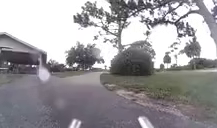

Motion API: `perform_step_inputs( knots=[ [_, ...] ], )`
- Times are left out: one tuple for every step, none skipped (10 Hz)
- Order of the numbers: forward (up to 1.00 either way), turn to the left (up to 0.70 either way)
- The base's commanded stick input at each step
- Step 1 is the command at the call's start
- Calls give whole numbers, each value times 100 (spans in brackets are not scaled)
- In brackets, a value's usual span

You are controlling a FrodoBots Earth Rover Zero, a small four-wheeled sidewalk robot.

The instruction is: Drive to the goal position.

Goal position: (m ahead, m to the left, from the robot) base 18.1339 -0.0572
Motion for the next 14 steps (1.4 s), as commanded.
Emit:
perform_step_inputs(
  knots=[
    [0, 3],
    [0, 16],
    [0, 38],
    [0, 70],
    [0, 70],
    [0, 70],
    [0, 70],
    [0, 70],
    [0, 70],
    [0, 70],
    [0, 52],
    [0, 26],
    [0, 0],
    [3, 0]
  ],
)
